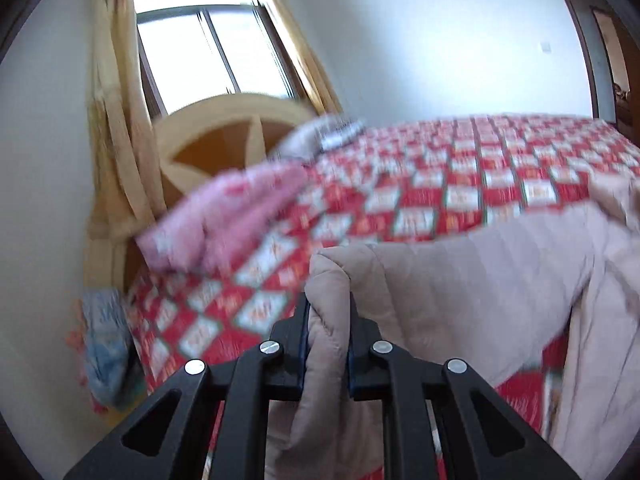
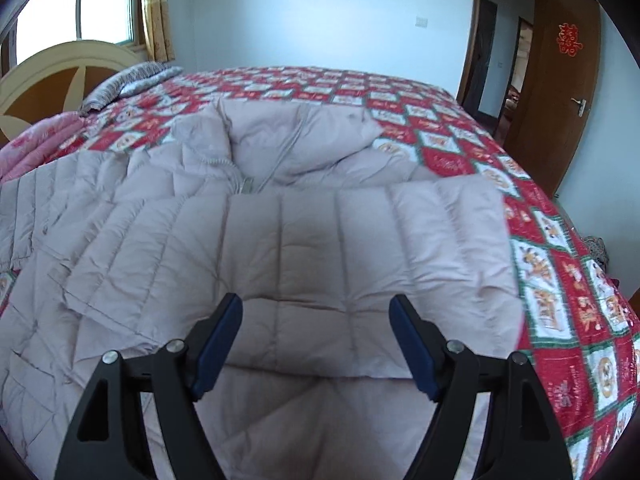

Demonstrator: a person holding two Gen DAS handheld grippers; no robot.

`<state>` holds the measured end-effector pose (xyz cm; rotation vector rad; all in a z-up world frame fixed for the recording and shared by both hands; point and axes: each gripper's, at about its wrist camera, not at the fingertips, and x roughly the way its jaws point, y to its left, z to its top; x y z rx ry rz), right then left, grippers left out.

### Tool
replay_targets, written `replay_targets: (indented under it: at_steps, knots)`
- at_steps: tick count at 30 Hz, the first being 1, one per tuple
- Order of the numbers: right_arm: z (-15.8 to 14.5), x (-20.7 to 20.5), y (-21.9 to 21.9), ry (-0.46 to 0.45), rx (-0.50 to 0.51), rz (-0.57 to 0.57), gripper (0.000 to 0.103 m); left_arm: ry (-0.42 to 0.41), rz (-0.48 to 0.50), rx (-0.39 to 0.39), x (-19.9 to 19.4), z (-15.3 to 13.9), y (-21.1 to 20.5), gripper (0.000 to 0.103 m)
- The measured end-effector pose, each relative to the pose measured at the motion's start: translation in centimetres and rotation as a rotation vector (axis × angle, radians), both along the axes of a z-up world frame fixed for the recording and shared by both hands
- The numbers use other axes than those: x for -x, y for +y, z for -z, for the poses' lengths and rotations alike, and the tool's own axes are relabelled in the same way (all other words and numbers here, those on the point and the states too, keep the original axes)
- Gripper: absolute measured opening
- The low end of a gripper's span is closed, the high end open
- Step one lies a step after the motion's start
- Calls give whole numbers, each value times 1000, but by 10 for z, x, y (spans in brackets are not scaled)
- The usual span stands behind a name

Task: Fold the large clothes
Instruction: 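Grasp the other sleeve with the left gripper and lift it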

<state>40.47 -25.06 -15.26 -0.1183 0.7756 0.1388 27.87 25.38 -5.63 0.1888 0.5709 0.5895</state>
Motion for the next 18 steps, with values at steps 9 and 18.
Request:
replay_targets:
  at_steps: [9, 18]
  knots:
    - [5, 14, -28, -6, -2, 55, 81, -82, 287, -39, -55, -54, -119, 12]
    - [23, 25, -53, -18, -44, 92, 81, -31, 561, -4, -97, -33, -265, 11]
